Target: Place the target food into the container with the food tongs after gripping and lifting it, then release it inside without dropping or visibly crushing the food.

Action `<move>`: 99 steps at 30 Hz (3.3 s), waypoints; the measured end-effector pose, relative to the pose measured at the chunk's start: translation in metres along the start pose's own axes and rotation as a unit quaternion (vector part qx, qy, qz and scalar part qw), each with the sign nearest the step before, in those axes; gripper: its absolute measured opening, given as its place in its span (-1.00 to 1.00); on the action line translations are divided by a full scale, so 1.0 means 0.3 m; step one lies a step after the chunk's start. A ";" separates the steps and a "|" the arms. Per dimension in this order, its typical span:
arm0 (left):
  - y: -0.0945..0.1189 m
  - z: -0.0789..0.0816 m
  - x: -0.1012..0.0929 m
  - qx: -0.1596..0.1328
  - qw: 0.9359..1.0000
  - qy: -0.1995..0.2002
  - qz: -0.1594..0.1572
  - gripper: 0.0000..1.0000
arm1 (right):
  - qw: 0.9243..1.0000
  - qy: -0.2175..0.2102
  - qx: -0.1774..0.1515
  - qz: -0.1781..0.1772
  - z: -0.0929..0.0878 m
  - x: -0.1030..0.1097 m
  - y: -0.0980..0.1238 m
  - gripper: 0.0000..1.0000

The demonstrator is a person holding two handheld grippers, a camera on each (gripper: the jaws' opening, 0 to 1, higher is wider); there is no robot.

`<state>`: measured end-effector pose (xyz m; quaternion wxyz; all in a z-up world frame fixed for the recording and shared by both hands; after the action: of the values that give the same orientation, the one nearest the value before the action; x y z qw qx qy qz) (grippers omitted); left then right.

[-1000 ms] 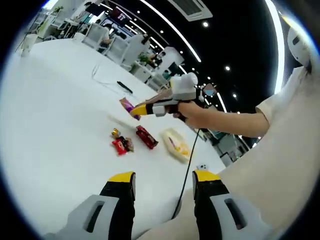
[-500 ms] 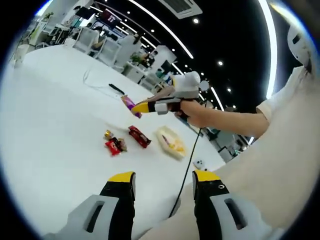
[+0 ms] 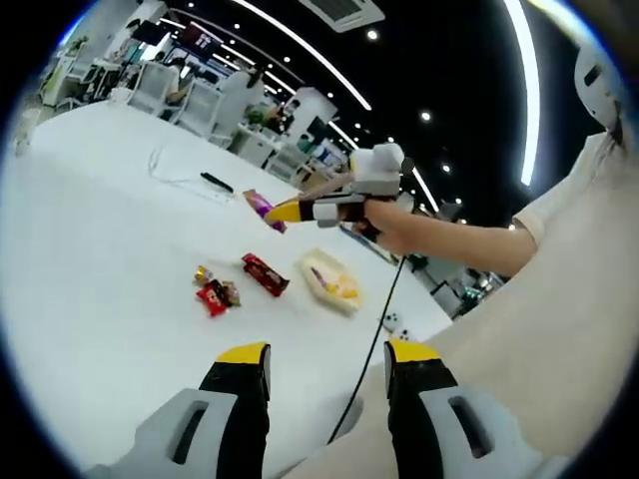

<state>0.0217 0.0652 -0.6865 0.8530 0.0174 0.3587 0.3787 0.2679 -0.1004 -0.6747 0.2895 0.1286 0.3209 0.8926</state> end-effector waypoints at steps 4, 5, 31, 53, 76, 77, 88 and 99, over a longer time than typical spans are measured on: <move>0.003 -0.006 -0.017 0.006 1.000 -0.005 -0.004 -0.09 | 0.999 -0.024 -0.015 -0.015 -0.016 -0.036 0.040 -0.56; 0.003 -0.006 -0.020 0.007 1.000 -0.006 -0.005 -0.09 | 0.999 -0.028 -0.017 -0.018 -0.018 -0.038 0.050 -0.56; -0.038 -0.007 -0.086 0.027 0.998 -0.034 -0.035 -0.10 | 0.995 -0.060 -0.042 -0.062 -0.096 -0.114 0.203 -0.56; -0.064 -0.021 -0.097 0.044 0.997 -0.038 -0.050 -0.10 | 0.992 -0.084 -0.031 -0.088 -0.194 -0.144 0.257 -0.58; -0.041 -0.031 -0.080 0.064 0.997 -0.021 -0.036 -0.10 | 0.987 -0.131 0.036 -0.082 -0.378 -0.161 0.117 -0.56; -0.040 -0.030 -0.080 0.065 0.997 -0.021 -0.035 -0.10 | 0.987 -0.131 0.036 -0.082 -0.379 -0.161 0.115 -0.56; -0.028 -0.045 -0.076 0.074 0.997 -0.012 -0.026 -0.10 | 0.986 -0.137 0.050 -0.087 -0.400 -0.188 0.054 -0.55; -0.022 -0.052 -0.076 0.074 0.997 -0.004 -0.020 -0.10 | 0.984 -0.138 0.064 -0.090 -0.417 -0.201 0.017 -0.53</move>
<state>0.0057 0.0417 -0.6865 0.8581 0.0750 0.3828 0.3340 0.2620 -0.2020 -0.7695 0.4013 0.2391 0.3443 0.8144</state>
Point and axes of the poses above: the point that each gripper's makers call its tool centre point, and the gripper's own axes: y roughly backward along the fingers, x roughly to its left, z roughly out of its top, the point moved 8 cm from there along y, roughly backward along the fingers, and after that the axes turned 3 degrees about -y, right-handed, at the moved point
